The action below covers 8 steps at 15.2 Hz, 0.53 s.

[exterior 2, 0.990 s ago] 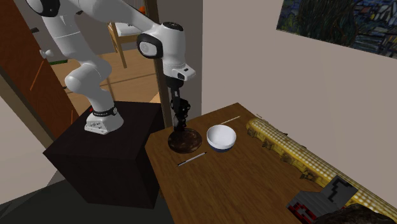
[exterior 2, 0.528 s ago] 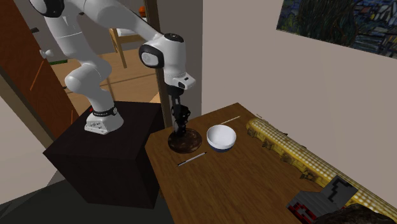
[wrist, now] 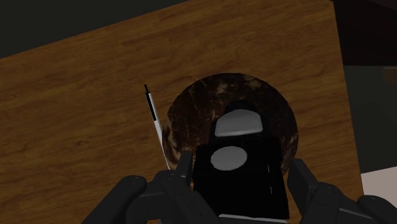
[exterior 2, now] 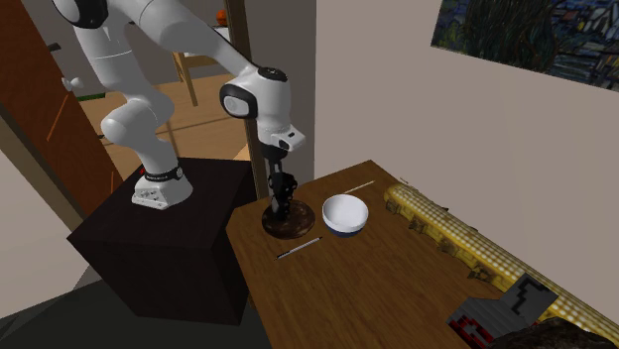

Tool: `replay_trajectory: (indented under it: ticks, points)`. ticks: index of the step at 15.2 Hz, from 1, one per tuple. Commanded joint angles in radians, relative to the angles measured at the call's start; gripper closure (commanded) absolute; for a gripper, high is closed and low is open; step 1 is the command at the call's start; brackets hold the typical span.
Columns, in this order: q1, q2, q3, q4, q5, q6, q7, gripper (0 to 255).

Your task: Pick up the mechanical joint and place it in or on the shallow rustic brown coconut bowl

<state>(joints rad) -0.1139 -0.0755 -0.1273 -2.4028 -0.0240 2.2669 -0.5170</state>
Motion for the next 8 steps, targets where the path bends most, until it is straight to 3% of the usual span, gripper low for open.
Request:
replay_trajectory:
  ticks: [1, 5, 6, 8]
  points:
    - [0.000, 0.002, 0.000, -0.001, 0.000, 0.004, -0.001, 255]
    - [0.000, 0.002, 0.000, -0.001, 0.000, 0.004, -0.001, 255]
    - [0.000, 0.002, -0.001, -0.001, 0.000, 0.003, -0.001, 0]
    - [0.000, 0.002, -0.001, 0.000, 0.000, 0.004, -0.001, 0]
